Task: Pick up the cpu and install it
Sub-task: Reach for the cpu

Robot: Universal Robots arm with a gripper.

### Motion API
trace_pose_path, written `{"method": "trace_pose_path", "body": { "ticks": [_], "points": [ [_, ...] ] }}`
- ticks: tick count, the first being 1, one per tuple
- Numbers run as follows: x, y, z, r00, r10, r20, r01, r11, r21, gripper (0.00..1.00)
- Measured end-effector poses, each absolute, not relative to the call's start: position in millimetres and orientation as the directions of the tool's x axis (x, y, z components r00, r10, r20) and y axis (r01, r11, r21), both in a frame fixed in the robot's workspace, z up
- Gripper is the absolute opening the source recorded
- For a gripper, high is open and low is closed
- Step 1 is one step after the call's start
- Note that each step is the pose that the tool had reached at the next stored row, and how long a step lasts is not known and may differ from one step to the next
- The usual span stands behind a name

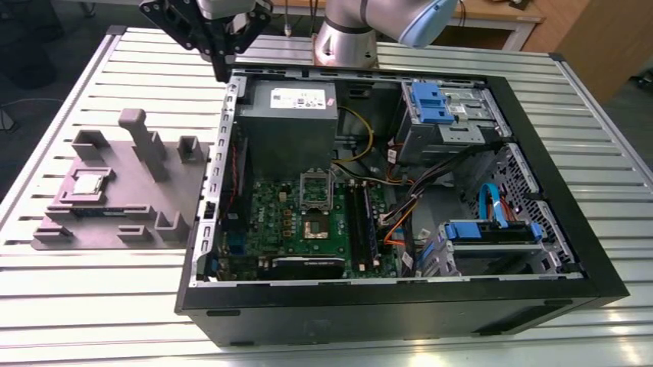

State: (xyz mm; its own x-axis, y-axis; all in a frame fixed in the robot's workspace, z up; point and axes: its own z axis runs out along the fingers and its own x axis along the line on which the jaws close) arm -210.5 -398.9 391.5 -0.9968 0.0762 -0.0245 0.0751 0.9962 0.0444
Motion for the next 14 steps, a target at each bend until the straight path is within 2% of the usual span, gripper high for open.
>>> {"method": "trace_pose_path", "body": {
  "ticks": [14],
  "points": [
    [-214.5, -398.9, 391.2, -0.997, 0.076, -0.024, 0.075, 0.996, 0.044, 0.10]
  ]
}}
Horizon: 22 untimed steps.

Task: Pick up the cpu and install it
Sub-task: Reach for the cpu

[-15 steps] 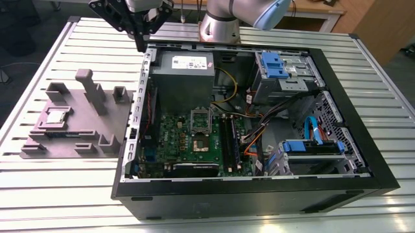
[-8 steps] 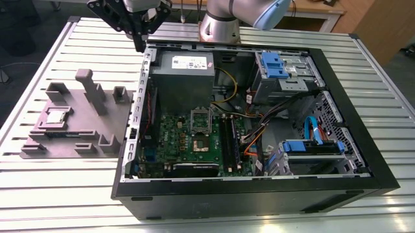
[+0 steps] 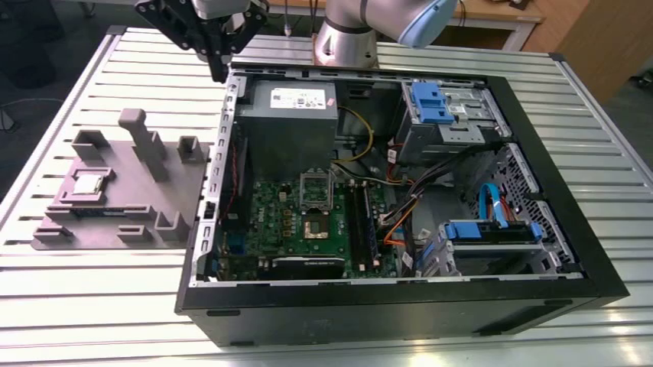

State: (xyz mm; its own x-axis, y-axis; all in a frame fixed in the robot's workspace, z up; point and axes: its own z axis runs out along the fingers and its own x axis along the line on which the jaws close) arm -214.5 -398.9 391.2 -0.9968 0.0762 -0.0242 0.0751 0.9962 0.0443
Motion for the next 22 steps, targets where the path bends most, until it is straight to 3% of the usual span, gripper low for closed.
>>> {"method": "trace_pose_path", "body": {
  "ticks": [22],
  "points": [
    [-219.8, -398.9, 391.0, -0.997, 0.076, -0.024, 0.075, 0.996, 0.044, 0.10]
  ]
}}
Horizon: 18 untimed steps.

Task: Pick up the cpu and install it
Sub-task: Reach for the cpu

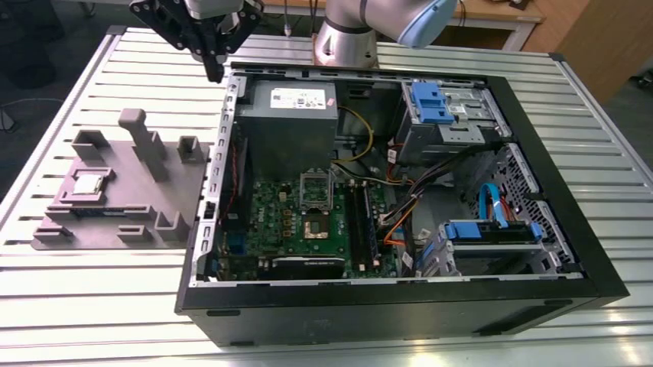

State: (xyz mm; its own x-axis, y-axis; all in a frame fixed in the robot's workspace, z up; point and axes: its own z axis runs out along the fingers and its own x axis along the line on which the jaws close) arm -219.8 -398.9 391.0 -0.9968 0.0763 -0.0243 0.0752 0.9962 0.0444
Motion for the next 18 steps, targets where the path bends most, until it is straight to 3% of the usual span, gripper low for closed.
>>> {"method": "trace_pose_path", "body": {
  "ticks": [18],
  "points": [
    [-226.2, -398.9, 390.9, -0.997, 0.076, -0.024, 0.075, 0.996, 0.044, 0.10]
  ]
}}
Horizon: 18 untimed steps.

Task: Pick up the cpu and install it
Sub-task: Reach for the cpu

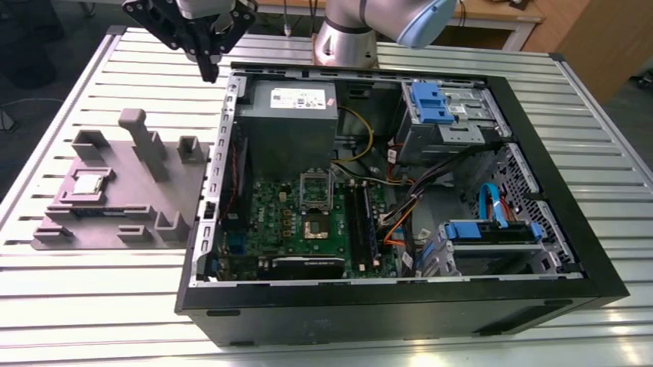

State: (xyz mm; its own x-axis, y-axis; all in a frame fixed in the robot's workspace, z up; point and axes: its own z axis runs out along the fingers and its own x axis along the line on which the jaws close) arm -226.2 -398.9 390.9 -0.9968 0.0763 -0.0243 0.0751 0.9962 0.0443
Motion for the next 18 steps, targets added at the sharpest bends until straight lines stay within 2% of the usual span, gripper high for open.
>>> {"method": "trace_pose_path", "body": {
  "ticks": [18],
  "points": [
    [-232.1, -398.9, 390.7, -0.997, 0.076, -0.024, 0.075, 0.996, 0.044, 0.10]
  ]
}}
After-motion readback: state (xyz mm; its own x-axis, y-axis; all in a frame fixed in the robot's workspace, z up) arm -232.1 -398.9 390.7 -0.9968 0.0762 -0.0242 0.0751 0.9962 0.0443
